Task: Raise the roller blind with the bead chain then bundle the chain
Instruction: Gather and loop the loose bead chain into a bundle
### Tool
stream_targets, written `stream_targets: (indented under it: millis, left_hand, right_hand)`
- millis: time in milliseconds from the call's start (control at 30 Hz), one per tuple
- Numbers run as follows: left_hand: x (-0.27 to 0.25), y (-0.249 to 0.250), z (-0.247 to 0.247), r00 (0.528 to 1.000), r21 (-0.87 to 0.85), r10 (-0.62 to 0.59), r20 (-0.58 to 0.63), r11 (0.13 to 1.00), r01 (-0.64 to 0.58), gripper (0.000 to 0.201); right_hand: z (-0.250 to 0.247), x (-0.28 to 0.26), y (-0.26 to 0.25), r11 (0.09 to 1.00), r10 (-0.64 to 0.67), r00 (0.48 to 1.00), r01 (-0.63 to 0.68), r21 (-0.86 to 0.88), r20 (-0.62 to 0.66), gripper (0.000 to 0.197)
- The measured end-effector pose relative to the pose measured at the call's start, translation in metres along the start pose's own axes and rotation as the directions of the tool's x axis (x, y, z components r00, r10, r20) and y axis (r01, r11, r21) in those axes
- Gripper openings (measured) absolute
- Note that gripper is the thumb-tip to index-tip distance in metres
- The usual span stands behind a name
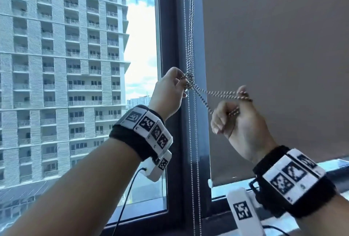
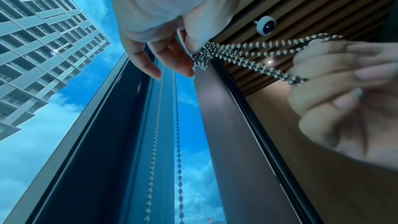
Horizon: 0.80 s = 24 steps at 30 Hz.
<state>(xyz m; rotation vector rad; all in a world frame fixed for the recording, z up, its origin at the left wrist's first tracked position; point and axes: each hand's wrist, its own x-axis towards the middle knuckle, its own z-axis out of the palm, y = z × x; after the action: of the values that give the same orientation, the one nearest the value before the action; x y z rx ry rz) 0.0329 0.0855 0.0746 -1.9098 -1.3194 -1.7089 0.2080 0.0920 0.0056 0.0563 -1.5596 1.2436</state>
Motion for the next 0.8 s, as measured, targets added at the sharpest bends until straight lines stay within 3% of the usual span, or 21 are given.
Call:
stream_targets:
  millis: [67, 133, 233, 300, 367, 500, 633, 733, 800]
  left_hand:
    - [0.000, -0.004, -0.004, 0.998, -0.074, -0.059, 0.008, 0.995, 0.059, 0.005]
    - [-0.002, -0.004, -0.007, 0.992, -0.169, -0.119, 0.032, 0.978, 0.123, 0.006]
    - [-0.007, -0.003, -0.011, 0.979, -0.307, -0.185, 0.090, 0.930, 0.204, 0.007]
    - [-0.009, -0.004, -0.012, 0.974, -0.318, -0.205, 0.099, 0.921, 0.226, 0.007]
    - [-0.010, -0.003, -0.013, 0.972, -0.354, -0.208, 0.110, 0.906, 0.233, 0.007]
    - [-0.015, 0.006, -0.008, 0.956, -0.486, -0.187, 0.226, 0.829, 0.277, 0.009]
    - [-0.018, 0.015, 0.001, 0.941, -0.584, -0.179, 0.286, 0.746, 0.320, 0.013]
    - [-0.018, 0.020, 0.009, 0.951, -0.571, -0.139, 0.278, 0.772, 0.280, 0.014]
    - [-0.016, 0.020, 0.013, 0.957, -0.538, -0.127, 0.262, 0.804, 0.254, 0.015]
  right_hand:
    - [0.004, -0.008, 0.012, 0.989, 0.053, 0.998, -0.051, -0.140, 0.015, 0.037]
    - [0.006, -0.019, 0.027, 0.944, 0.154, 0.987, -0.133, -0.301, 0.049, 0.035]
    - [0.007, -0.038, 0.046, 0.868, 0.349, 0.927, -0.265, -0.421, 0.137, 0.018]
    - [0.008, -0.052, 0.060, 0.811, 0.415, 0.891, -0.270, -0.518, 0.184, 0.009]
    - [0.009, -0.062, 0.075, 0.750, 0.390, 0.900, -0.190, -0.634, 0.192, 0.014]
    - [0.011, -0.068, 0.090, 0.663, 0.279, 0.945, -0.063, -0.746, 0.168, 0.044]
    - [0.019, -0.072, 0.097, 0.652, 0.250, 0.949, -0.017, -0.758, 0.193, 0.038]
    - [0.016, -0.072, 0.102, 0.559, 0.229, 0.946, 0.064, -0.826, 0.228, 0.036]
    - [0.013, -0.072, 0.102, 0.549, 0.228, 0.945, 0.074, -0.833, 0.234, 0.037]
